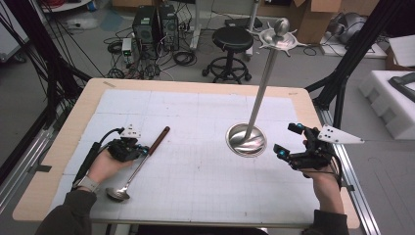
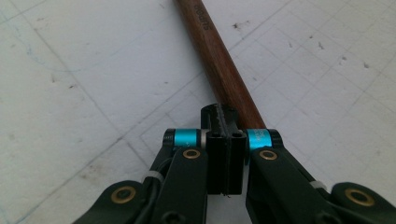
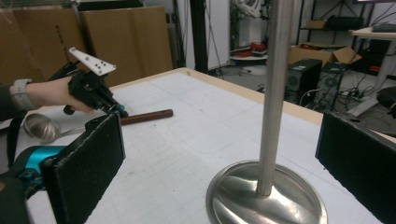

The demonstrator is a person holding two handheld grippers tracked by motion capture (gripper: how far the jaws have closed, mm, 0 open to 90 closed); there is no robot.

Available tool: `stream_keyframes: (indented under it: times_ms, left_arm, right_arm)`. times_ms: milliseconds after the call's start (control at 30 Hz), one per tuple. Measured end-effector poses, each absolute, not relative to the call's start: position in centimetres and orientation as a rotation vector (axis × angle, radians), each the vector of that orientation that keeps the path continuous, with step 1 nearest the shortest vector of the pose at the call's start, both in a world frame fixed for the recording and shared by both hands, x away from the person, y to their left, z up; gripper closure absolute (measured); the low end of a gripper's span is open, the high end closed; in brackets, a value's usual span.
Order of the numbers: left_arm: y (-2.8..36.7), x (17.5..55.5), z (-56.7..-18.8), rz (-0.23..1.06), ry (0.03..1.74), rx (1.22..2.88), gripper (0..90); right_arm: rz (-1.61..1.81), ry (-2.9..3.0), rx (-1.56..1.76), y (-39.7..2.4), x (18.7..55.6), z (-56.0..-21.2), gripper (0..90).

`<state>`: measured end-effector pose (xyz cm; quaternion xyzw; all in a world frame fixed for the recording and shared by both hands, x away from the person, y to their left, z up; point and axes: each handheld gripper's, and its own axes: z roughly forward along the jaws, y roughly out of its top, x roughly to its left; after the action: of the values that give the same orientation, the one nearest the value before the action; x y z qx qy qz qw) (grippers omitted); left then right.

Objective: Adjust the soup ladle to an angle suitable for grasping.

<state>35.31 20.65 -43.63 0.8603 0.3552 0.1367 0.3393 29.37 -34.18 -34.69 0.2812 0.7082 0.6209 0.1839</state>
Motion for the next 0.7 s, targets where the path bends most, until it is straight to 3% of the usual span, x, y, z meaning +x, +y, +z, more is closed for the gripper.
stream_keyframes:
  times_ms: [700]
  left_arm:
    - [17.8,35.5,-43.2,0.263,0.847,2.299,89.9]
  right_arm:
    - [1.768,2.002,0.802,-34.0,29.5,-34.8,0.0]
